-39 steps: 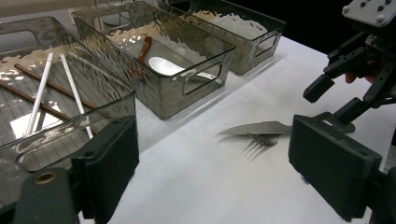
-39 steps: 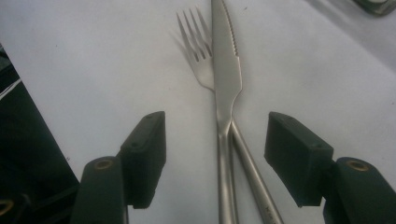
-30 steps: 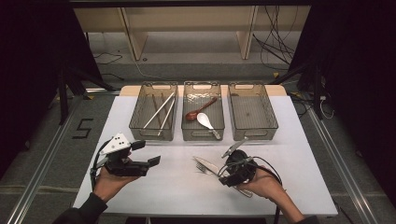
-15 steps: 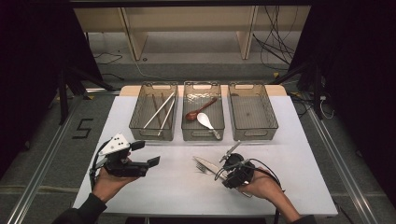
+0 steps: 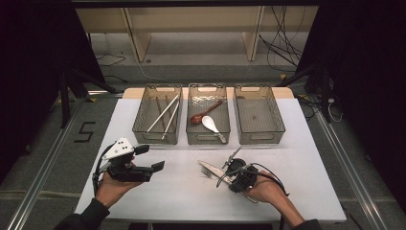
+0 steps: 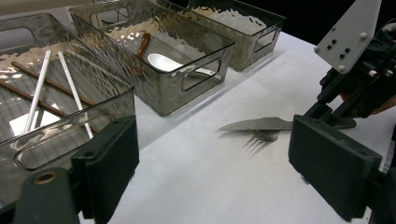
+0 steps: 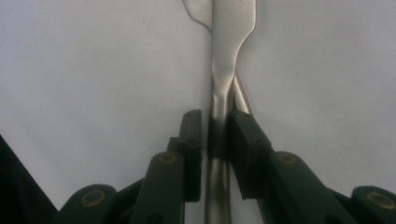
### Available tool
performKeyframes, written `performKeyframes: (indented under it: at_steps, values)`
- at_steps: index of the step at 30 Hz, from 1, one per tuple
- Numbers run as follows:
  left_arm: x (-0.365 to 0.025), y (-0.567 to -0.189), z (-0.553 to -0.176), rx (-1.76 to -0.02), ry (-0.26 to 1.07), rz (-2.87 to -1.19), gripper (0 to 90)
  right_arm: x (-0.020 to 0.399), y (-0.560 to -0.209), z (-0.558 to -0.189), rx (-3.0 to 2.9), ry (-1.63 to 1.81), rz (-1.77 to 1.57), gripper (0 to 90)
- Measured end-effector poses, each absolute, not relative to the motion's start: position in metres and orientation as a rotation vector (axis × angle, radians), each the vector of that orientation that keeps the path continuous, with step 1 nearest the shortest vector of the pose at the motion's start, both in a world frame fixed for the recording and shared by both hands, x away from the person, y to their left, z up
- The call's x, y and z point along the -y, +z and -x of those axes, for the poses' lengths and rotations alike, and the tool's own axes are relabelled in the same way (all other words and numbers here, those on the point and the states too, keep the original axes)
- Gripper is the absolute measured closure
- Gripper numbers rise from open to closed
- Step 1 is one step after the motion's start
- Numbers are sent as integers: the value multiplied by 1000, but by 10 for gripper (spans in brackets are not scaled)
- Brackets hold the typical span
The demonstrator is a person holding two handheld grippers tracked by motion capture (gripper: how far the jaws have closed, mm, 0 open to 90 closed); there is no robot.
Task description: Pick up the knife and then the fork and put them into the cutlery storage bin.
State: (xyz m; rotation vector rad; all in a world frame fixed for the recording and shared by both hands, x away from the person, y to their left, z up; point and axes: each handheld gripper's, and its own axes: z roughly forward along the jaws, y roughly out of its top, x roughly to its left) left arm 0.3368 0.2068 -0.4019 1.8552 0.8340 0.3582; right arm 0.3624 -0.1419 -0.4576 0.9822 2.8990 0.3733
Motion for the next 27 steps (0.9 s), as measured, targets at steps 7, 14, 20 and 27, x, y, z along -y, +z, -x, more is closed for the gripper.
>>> performKeyframes:
  at_steps: [7, 14, 20, 27]
  values:
    - [-207, -403, -337, -835, 357, -1861, 157, 139, -458, -361, -2895, 351, -949, 788]
    - [-207, -403, -337, -831, 362, -1862, 158, 137, -457, -361, -2903, 335, -912, 802]
    - [-206, -403, -337, -830, 363, -1867, 158, 136, -458, -363, -2903, 328, -949, 794]
    - [-205, -403, -337, -828, 364, -1870, 158, 134, -458, -363, -2891, 319, -964, 800]
